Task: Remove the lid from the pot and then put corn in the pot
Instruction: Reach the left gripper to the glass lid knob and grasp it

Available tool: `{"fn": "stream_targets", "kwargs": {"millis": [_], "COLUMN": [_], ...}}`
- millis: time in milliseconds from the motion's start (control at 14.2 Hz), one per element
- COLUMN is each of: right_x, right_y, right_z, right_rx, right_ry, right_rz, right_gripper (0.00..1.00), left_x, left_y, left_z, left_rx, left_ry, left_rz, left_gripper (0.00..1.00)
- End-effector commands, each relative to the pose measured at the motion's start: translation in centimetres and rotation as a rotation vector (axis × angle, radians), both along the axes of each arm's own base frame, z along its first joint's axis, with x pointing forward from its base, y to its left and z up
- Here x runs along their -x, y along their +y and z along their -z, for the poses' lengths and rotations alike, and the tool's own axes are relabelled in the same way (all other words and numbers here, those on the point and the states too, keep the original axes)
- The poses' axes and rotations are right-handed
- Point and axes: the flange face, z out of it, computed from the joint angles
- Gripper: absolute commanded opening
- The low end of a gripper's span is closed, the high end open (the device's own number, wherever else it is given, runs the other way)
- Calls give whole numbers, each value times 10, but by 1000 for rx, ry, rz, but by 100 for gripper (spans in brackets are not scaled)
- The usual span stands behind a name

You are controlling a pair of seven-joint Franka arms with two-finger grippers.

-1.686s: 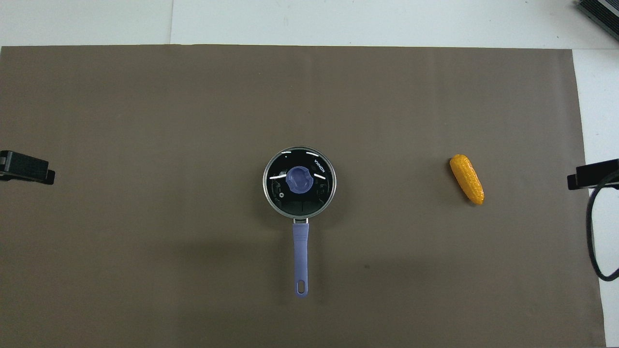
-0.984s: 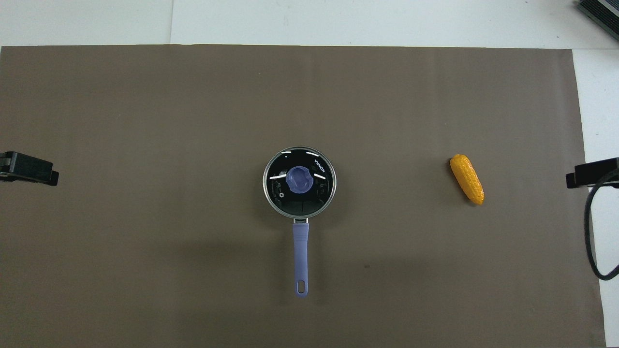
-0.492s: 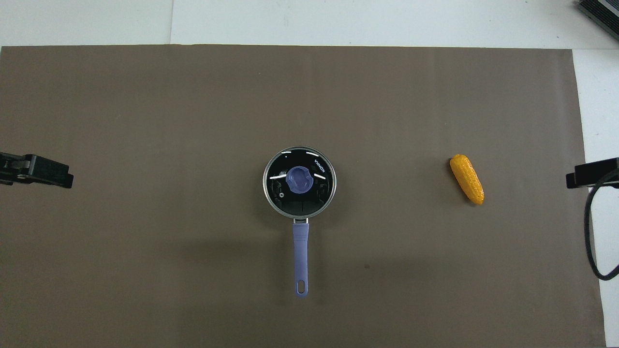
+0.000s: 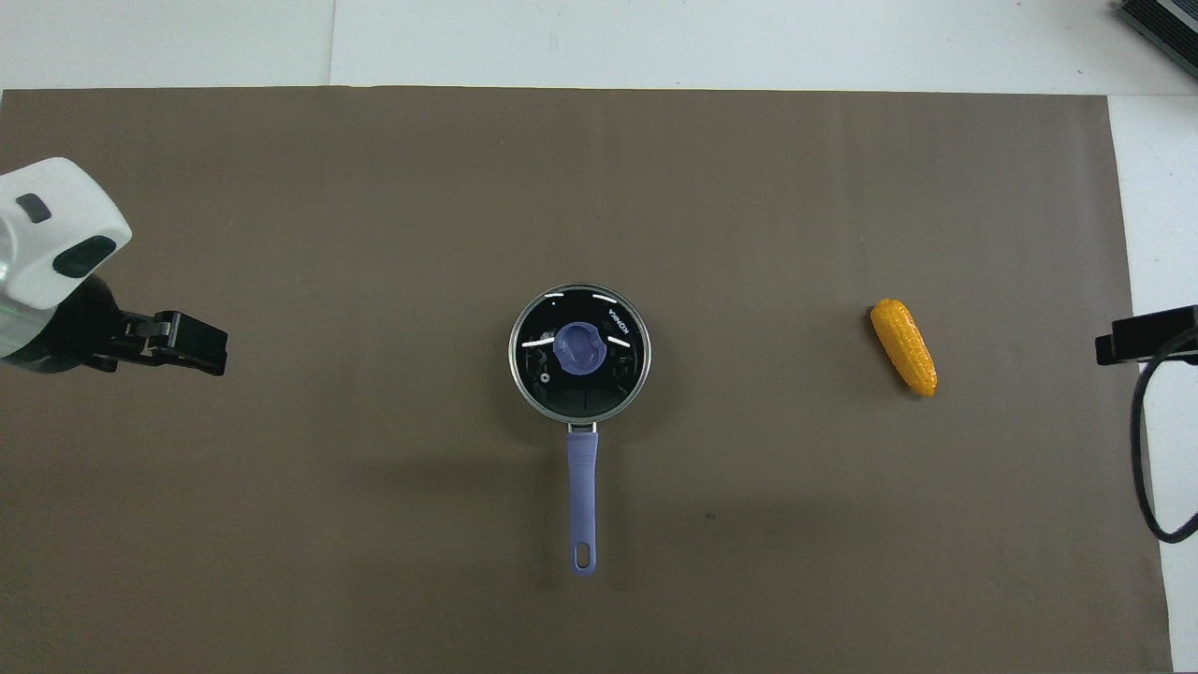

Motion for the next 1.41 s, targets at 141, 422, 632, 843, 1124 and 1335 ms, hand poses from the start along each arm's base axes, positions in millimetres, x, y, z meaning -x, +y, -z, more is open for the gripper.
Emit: {"fn": "stream_targets", "kwargs": {"millis": [141, 422, 632, 843, 1124, 1335], "right_x": [2, 2, 2, 2, 2, 2], "right_y": [1, 1, 1, 1, 1, 1], "right_z": [0, 0, 0, 0, 0, 0], "right_rx": [5, 5, 5, 5, 5, 5], "right_ry": [-10, -10, -10, -10, -10, -10], "right_rz": [10, 10, 10, 10, 10, 10], "right_gripper": [100, 100, 100, 100, 100, 100], "left_x": [0, -5, -7, -7, -3, -5], "left_y": [-28, -67, -105, -148, -203, -248], "left_z": [39, 74, 95, 121, 143, 145], "left_rx": [-4, 3, 8, 8, 20, 26], "left_ry": [-43, -69, -94, -105, -134, -142], "left_rz": [23, 31, 30, -4, -78, -114], "left_gripper": [100, 100, 100, 100, 100, 100]}}
